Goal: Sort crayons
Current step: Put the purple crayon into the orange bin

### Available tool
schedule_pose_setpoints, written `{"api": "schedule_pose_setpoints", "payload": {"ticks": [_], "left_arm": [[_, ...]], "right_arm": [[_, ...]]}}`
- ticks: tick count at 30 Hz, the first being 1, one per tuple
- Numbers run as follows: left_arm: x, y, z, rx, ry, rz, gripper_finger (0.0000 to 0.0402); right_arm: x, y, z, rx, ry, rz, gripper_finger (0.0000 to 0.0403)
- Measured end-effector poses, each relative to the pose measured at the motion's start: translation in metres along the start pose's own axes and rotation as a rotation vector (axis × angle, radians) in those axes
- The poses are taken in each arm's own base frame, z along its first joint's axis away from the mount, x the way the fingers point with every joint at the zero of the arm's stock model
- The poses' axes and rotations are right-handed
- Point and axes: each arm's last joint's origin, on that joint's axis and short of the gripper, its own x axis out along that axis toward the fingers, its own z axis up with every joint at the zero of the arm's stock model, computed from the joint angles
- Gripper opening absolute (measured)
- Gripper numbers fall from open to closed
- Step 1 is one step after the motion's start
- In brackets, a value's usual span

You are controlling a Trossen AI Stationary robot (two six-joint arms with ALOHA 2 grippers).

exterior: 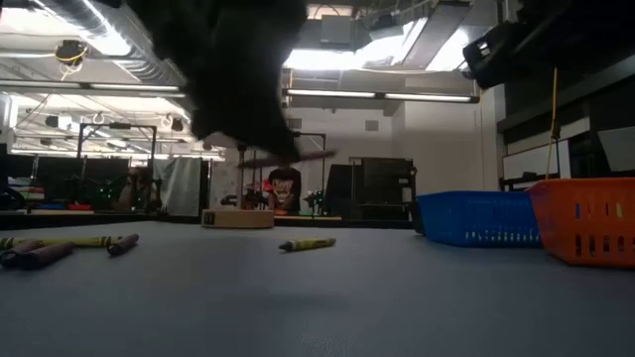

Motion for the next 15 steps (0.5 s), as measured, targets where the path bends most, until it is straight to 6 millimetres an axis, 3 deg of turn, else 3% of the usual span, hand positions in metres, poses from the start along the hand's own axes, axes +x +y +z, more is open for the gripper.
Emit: {"api": "schedule_pose_setpoints", "payload": {"ticks": [8, 15], "left_arm": [[-0.005, -0.02, 0.027, 0.216, -0.282, -0.178, 0.001], [-0.016, -0.031, 0.049, 0.375, -0.541, -0.225, 0.001]], "right_arm": [[0.012, -0.007, 0.005, -0.034, -0.044, -0.202, 0.0145], [0.021, -0.009, 0.016, -0.112, -0.165, -0.232, 0.0145]]}}
